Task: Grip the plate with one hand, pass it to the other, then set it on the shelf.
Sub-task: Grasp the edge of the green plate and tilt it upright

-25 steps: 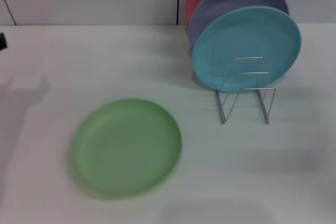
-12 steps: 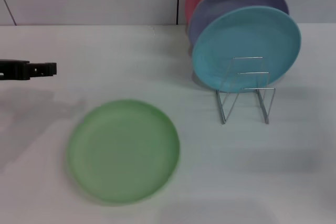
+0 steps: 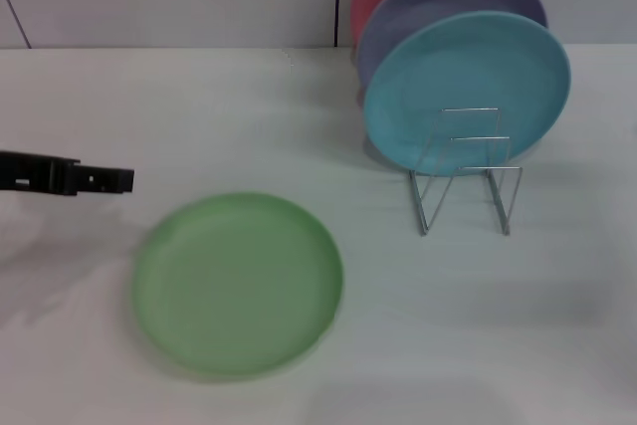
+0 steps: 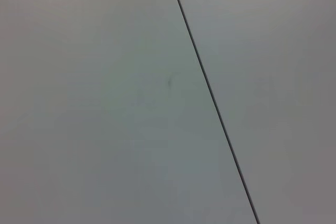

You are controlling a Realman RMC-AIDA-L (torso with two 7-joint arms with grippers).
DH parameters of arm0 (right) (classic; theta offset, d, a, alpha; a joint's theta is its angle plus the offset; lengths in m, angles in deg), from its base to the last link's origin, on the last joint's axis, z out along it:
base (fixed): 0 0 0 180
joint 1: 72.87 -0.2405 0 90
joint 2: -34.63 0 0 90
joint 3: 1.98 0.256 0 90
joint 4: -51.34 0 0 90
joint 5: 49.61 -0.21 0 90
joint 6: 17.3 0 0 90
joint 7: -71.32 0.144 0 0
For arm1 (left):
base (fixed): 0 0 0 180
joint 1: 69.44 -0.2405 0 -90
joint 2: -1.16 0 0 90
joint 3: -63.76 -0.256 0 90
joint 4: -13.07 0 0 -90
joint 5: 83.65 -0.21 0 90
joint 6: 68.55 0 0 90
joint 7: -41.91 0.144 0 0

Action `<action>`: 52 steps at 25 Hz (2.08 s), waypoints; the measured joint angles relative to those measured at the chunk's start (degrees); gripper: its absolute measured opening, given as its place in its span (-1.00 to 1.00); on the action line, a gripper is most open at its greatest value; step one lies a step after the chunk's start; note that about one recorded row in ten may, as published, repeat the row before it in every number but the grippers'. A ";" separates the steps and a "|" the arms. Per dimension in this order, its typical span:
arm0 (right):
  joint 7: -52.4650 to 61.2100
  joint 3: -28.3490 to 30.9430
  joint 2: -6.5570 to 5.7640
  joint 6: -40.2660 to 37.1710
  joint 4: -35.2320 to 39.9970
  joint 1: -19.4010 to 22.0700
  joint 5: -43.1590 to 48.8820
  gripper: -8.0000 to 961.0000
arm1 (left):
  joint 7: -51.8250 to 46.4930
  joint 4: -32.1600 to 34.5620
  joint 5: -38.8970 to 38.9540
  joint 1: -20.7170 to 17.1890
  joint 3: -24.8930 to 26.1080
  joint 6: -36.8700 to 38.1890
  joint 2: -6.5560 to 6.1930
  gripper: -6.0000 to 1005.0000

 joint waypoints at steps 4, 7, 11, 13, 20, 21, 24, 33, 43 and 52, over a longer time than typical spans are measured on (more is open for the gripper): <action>-0.02 0.00 -0.04 0.00 -0.02 -0.01 0.00 0.36 | 0.00 0.32 -2.45 1.23 0.00 -2.74 0.01 0.62; -0.04 0.00 -0.07 0.05 0.00 0.00 0.00 0.36 | -0.03 0.82 -4.68 2.05 -0.14 -3.57 0.06 0.62; -0.28 0.00 -0.08 0.10 0.00 0.12 -0.03 0.36 | 0.17 2.27 -5.54 2.85 -0.25 -3.73 0.02 0.62; -0.49 0.00 -0.07 0.11 -0.15 0.24 -0.05 0.36 | 0.40 4.09 -6.08 3.79 -0.22 -3.91 0.01 0.62; -0.56 0.00 -0.03 0.15 -0.24 0.26 -0.12 0.36 | 0.47 5.59 -8.47 5.40 -0.92 -4.74 0.14 0.61; -0.56 0.00 -0.02 0.17 -0.24 0.24 -0.15 0.36 | 0.47 5.59 -8.47 5.40 -0.92 -4.74 0.14 0.61; -0.56 0.00 0.00 0.18 -0.23 0.12 -0.16 0.36 | 0.69 5.96 -8.49 5.56 -0.90 -4.86 0.05 0.61; -0.56 0.00 0.09 0.19 -0.21 0.01 -0.10 0.36 | 1.80 8.07 -8.50 6.21 -0.82 -4.89 0.03 0.60; -0.55 0.01 0.18 0.18 -0.28 0.02 -0.14 0.36 | 2.69 10.80 -8.49 7.13 -0.91 -4.62 0.06 0.59; -0.55 0.00 0.18 0.07 -0.31 0.07 -0.14 0.36 | 2.50 15.20 -10.71 9.05 -1.03 -3.98 0.28 0.58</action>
